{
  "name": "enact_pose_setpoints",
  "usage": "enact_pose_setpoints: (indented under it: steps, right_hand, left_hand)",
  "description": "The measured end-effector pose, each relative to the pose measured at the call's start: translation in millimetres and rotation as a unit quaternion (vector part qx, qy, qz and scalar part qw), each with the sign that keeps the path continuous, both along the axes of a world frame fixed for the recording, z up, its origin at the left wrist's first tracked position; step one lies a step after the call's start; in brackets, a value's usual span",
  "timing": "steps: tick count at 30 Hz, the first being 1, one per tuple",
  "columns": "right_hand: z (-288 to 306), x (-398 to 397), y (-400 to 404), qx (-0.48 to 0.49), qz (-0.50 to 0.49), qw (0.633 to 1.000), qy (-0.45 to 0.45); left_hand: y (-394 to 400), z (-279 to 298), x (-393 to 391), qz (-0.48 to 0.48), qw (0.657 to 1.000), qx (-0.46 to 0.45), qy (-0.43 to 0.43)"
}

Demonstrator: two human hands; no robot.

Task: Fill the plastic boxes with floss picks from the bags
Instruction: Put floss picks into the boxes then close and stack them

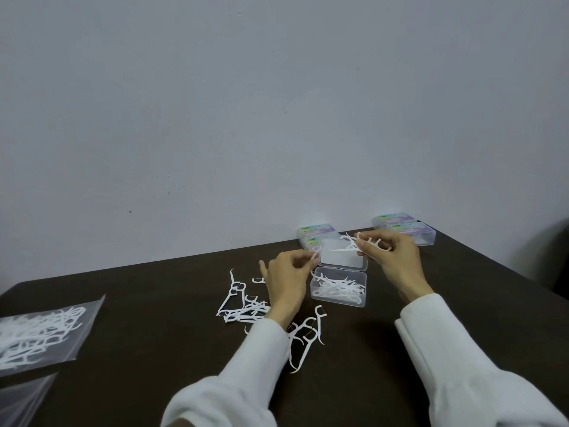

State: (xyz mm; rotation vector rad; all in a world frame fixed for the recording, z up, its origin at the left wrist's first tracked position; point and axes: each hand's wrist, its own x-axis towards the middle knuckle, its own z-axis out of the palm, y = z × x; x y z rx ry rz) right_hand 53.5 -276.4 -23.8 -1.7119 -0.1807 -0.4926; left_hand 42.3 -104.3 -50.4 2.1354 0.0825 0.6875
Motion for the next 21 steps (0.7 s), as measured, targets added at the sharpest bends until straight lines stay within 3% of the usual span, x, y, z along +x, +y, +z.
enact_pose_setpoints:
  steps: [4,8,17,21]
  right_hand:
    - [-1,1,-2,-0.004,-0.021,1.0,-0.008]
    - [-1,2,-3,-0.019,-0.051,0.998,-0.009]
    - [-2,1,-2,-0.031,-0.04,0.999,-0.002]
    - [-1,0,-1,-0.041,-0.039,0.998,-0.007]
  left_hand:
    - [6,1,-3,0.017,0.997,0.074,-0.014]
    - [-2,1,-8,-0.041,0.989,0.139,-0.002]
    - [-3,-2,-5,-0.143,0.989,0.02,0.025]
    - [-4,-4,-4,-0.136,0.99,0.018,0.03]
